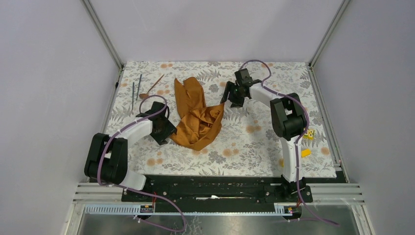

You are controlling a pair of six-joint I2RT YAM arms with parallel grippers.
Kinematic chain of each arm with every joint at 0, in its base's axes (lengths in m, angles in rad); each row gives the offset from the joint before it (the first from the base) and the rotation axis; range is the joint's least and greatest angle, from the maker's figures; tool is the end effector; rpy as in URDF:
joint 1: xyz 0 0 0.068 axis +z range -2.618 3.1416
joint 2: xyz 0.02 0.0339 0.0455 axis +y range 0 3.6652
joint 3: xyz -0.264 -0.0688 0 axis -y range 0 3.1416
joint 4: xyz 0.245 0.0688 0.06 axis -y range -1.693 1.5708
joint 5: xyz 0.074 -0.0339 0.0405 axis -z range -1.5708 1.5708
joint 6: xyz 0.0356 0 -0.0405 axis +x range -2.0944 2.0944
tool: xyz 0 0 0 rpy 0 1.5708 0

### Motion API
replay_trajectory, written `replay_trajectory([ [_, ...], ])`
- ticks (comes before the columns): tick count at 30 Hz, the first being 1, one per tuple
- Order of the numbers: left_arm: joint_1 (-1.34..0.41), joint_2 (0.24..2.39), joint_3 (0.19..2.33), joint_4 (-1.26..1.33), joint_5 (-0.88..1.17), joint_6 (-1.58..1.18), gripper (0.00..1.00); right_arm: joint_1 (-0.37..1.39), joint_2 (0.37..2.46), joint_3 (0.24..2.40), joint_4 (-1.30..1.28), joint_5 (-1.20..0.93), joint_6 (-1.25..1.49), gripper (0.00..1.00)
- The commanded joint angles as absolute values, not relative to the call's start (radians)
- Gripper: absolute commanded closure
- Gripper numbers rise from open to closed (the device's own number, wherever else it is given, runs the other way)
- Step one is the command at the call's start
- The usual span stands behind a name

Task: Fold the napkin into a case and place the utensils inside
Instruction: Pick up the crumpled napkin from the center of the board.

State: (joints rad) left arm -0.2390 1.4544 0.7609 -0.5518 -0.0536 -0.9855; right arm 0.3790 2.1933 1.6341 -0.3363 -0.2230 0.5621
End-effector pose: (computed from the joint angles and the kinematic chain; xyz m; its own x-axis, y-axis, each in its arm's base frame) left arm 0.2444 -0.0576 0.1614 -0.6917 -0.6882 -0.2190 -0.6459 0.7252 -0.2385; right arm 0.4443 0.1854 0.1640 -0.8743 0.2113 -0.4369 -0.0275 0.8773 0.4792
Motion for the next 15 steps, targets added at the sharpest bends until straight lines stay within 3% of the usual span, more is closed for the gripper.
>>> replay_trajectory([
  [1, -0.237, 1.517, 0.755, -0.44, -0.067, -1.053, 0.37, 0.391, 2.207, 1.591, -0.259, -0.28, 0.609, 0.3],
  [5, -0.26, 1.571, 0.802, -0.49, -0.152, -1.069, 0.37, 0.396, 2.226, 1.603, -0.269, -0.261, 0.615, 0.4],
  [8, -0.29, 1.644, 0.855, -0.618, -0.182, -1.147, 0.38, 0.409, 2.233, 1.622, -0.32, -0.181, 0.635, 0.39],
  [11, -0.303, 1.718, 0.895, -0.748, -0.21, -1.224, 0.45, 0.418, 2.234, 1.619, -0.336, -0.148, 0.663, 0.39],
  [15, -0.31, 1.772, 0.88, -0.738, -0.195, -1.239, 0.48, 0.442, 2.24, 1.614, -0.332, -0.111, 0.702, 0.42],
])
